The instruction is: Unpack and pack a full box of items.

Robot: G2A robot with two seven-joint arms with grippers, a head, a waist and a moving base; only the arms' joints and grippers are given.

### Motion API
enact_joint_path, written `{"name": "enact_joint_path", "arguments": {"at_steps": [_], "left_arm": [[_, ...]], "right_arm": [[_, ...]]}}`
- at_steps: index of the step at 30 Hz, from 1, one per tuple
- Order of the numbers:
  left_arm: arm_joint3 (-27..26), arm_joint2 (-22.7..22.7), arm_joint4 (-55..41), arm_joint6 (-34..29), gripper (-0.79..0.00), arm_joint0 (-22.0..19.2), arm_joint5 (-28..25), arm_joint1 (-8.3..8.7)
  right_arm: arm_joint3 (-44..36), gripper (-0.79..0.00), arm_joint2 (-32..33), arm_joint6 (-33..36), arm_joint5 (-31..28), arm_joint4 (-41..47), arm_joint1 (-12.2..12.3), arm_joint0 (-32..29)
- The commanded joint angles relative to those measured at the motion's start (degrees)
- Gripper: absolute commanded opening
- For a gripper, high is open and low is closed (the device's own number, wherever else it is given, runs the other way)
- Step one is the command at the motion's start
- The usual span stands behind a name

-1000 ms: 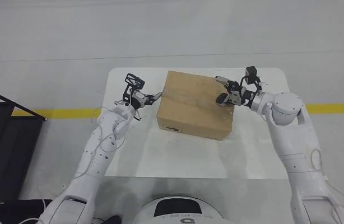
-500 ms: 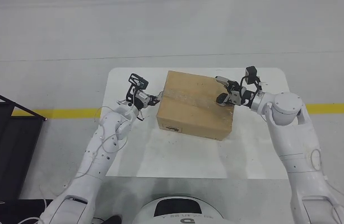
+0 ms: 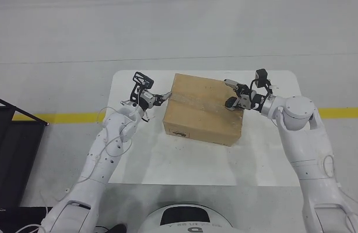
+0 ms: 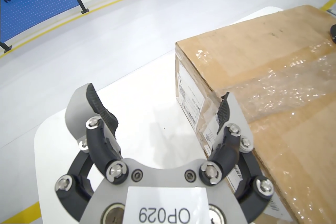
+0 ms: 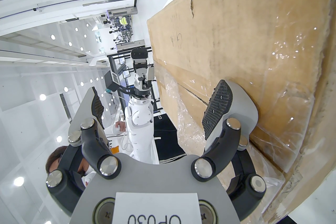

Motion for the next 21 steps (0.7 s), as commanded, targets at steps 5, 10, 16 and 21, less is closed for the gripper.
{"name": "enact_joint_path", "arguments": {"at_steps": [5, 10, 16, 21], "left_arm": [[1.7, 1.6, 0.0, -1.5, 0.0, -1.4, 1.3, -0.38], [2.3, 3.1, 0.2, -1.5, 0.0, -2.1, 1.4, -0.64], [1.7, 3.6, 0.5, -1.7, 0.0, -2.6, 1.5, -0.68], [0.9, 3.6, 0.4, -2.3, 0.0, -2.8, 1.4, -0.62]], "right_arm": [[0.0, 0.0, 0.0, 0.0, 0.0, 0.0, 0.0, 0.0], [0.0, 0.0, 0.0, 0.0, 0.0, 0.0, 0.0, 0.0], [0.0, 0.0, 0.0, 0.0, 0.0, 0.0, 0.0, 0.0], [0.0, 0.0, 0.0, 0.0, 0.0, 0.0, 0.0, 0.0]]}}
